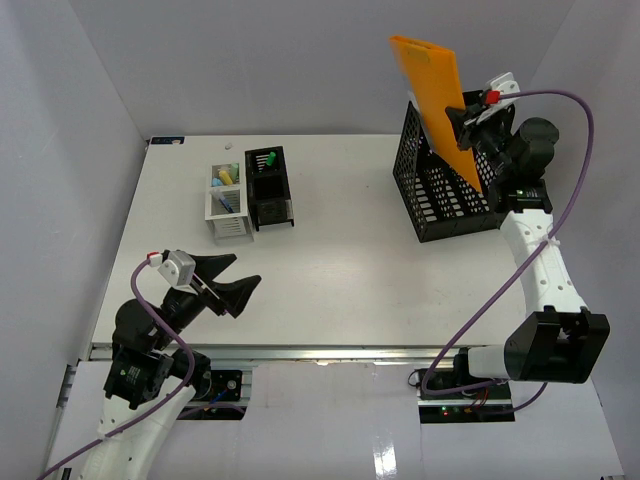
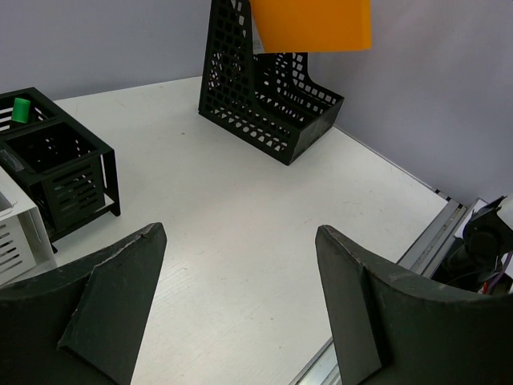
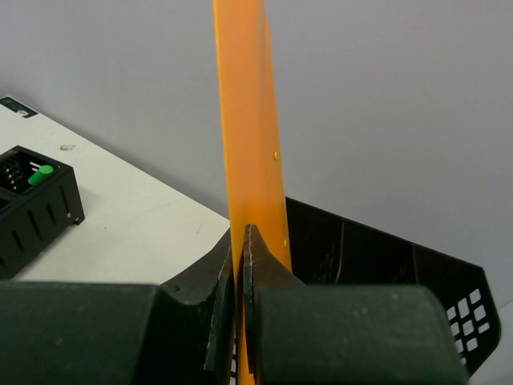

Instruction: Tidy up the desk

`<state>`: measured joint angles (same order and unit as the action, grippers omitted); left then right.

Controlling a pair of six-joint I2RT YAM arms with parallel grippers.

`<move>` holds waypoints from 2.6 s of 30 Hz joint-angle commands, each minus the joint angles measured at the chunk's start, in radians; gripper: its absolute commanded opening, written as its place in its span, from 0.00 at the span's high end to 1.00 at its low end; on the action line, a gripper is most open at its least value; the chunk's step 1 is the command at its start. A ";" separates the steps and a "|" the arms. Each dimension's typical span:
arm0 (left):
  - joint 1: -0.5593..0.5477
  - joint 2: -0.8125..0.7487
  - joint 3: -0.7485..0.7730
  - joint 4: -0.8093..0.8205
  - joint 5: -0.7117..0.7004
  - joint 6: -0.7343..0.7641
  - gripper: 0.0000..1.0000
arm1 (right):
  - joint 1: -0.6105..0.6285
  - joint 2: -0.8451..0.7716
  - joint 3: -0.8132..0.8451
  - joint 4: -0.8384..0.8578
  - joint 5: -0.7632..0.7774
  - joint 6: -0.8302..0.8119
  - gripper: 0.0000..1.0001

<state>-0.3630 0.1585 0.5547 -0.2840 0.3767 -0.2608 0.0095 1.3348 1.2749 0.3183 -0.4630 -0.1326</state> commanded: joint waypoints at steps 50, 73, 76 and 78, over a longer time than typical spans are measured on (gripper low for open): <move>-0.001 -0.005 -0.018 0.009 0.015 -0.008 0.13 | 0.049 0.091 0.044 -0.165 0.162 0.048 0.37; -0.001 0.001 -0.017 0.010 0.026 -0.013 0.13 | 0.049 0.021 0.024 0.037 0.171 0.105 0.92; -0.002 0.010 -0.008 -0.004 0.014 -0.003 0.13 | 0.049 0.020 0.010 0.094 0.175 0.110 0.92; -0.001 0.021 -0.002 -0.018 0.006 0.007 0.13 | 0.049 0.022 -0.005 0.135 0.173 0.118 0.92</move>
<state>-0.3630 0.1561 0.5449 -0.2847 0.3960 -0.2670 0.0536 1.3959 1.2763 0.2422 -0.2900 -0.0381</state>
